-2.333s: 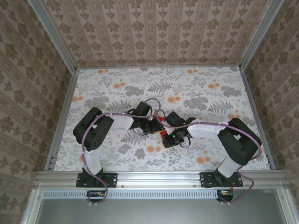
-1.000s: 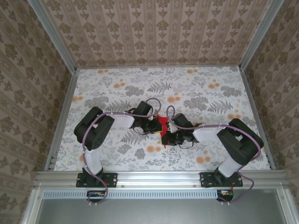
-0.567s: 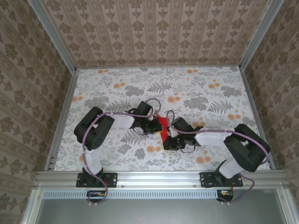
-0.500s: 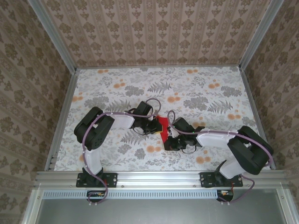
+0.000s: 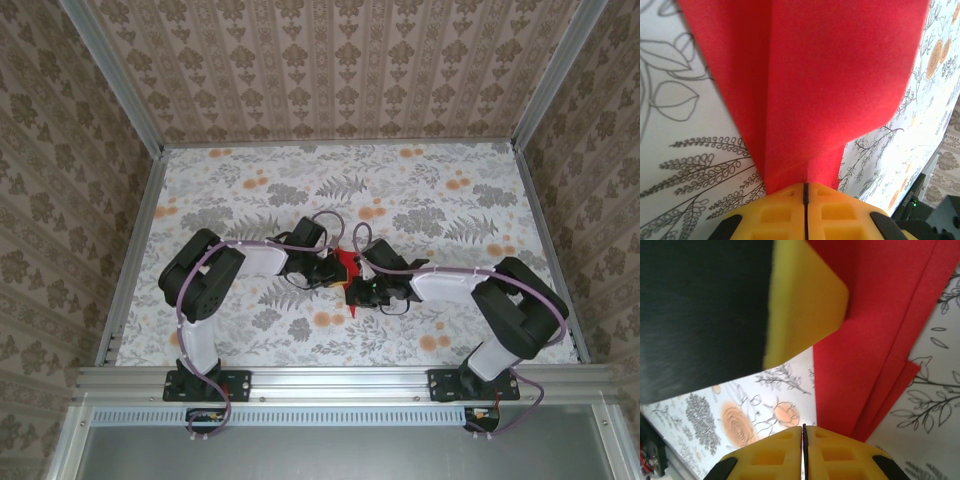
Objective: Fold a paper plane with a square sheet of paper (pick it up from the middle)
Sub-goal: Fold the wing for the fifth time at the center of the table.
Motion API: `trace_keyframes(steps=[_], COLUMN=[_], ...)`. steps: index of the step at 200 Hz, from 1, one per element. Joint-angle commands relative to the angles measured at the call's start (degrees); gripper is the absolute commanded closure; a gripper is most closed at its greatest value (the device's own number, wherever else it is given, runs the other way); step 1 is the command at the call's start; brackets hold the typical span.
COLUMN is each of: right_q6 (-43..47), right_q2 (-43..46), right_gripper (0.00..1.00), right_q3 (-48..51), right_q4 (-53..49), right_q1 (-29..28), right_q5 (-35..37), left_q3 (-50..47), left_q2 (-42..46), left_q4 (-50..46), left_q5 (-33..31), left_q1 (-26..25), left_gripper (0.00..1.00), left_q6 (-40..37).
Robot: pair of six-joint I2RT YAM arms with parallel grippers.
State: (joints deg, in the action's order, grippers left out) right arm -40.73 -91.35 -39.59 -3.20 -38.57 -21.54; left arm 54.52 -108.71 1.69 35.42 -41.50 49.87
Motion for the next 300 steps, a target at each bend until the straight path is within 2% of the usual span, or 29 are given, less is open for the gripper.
trace_keyframes(steps=[1, 52, 85, 121, 166, 205, 284, 300], right_q6=[-0.2, 3.4, 4.5, 5.5, 5.6, 5.7, 5.7, 5.7], right_q2=[-1.8, -1.8, 0.9, 2.9, 3.2, 3.3, 3.4, 3.3], right_gripper=[0.89, 0.89, 0.89, 0.89, 0.89, 0.89, 0.88, 0.89], right_q3=[-0.1, 4.2, 6.1, 7.3, 7.3, 7.3, 7.5, 7.5], right_q4=[-0.3, -5.9, -7.2, -7.9, -7.9, -8.0, -8.0, -8.1], right_q1=[0.7, 1.3, 1.4, 1.5, 2.3, 3.0, 3.1, 3.1], right_q5=[1.6, 1.2, -1.9, -3.5, -4.3, -4.5, -5.0, -5.0], left_q3=[-0.1, 4.2, 3.2, 0.7, -0.5, -3.2, -1.6, -1.5], left_q2=[-0.5, 4.4, 8.9, 8.2, 5.7, 6.1, 2.3, 1.8], left_q4=[-3.3, -6.3, -6.1, -0.7, 1.8, 5.7, 5.0, 4.9], left_q5=[-2.0, -0.1, -0.1, 2.9, 2.3, 2.5, 1.8, -0.4], left_q1=[0.8, 1.9, 3.1, 2.5, 0.8, 0.5, 0.5, 0.5], left_gripper=[0.92, 0.83, 0.8, 0.8, 0.86, 0.86, 0.86, 0.86], left_q6=[-1.5, -14.1, -18.5, -18.2, -17.7, -16.8, -18.8, -19.2])
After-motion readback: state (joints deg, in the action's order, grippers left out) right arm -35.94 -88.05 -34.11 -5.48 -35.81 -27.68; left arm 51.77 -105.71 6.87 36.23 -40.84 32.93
